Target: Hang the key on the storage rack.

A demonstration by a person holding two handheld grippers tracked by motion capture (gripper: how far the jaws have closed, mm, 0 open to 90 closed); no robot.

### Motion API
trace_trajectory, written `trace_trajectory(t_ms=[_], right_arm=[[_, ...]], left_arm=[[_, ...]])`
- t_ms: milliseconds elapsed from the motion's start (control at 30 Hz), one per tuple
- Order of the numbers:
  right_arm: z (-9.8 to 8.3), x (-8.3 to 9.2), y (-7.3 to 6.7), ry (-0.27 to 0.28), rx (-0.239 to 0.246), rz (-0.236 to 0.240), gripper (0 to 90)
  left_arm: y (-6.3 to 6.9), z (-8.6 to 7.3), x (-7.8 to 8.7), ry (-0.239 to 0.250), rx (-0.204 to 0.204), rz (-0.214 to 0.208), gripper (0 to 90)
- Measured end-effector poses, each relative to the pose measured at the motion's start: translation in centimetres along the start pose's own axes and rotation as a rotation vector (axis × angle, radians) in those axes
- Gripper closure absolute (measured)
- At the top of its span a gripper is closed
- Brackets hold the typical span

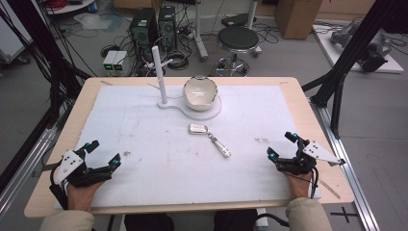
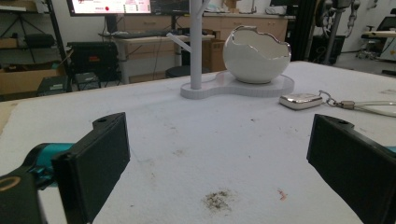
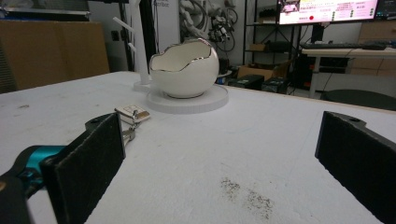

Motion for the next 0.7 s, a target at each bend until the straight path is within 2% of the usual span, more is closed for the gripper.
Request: trace_trajectory(t_ms=[167, 433, 567, 600, 700], right_arm=[[0.03, 0.02, 0.06, 0.005, -0.006, 0.0, 0.6], [0.06, 0.0, 0.11, 0.002, -0.005, 0.001, 0.6], [0.08, -0.19, 0.14, -0.019, -0.013, -0.01, 0.6], [0.16, -0.43, 0.25, -0.054, -0.025, -0.019, 0.6], [0.77, -0.73, 0.06, -0.079, -0.012, -0.033, 0.6]], left_arm=[[-0.24, -0.06, -0.02, -0.002, 0.024, 0.002, 6.3], [-0.18, -0.04, 0.05, -0.002, 0.014, 0.005, 6.3], [-0.18, -0.04, 0.03, -0.002, 0.018, 0.005, 6.3], [-0.2, -0.04, 0.04, -0.002, 0.013, 0.004, 6.3], [-0.18, -0.03, 0.03, 0.001, 0.017, 0.004, 6.3]])
Point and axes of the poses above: each handheld gripper's, and its own axes: x roughly backward along the jaws, z roughly out of its top, y roughly to its right, the point moved 4 cm from there along -x, roughly forward along the jaws, and after that the axes turned 13 degrees about -x, right-handed, at the moved point
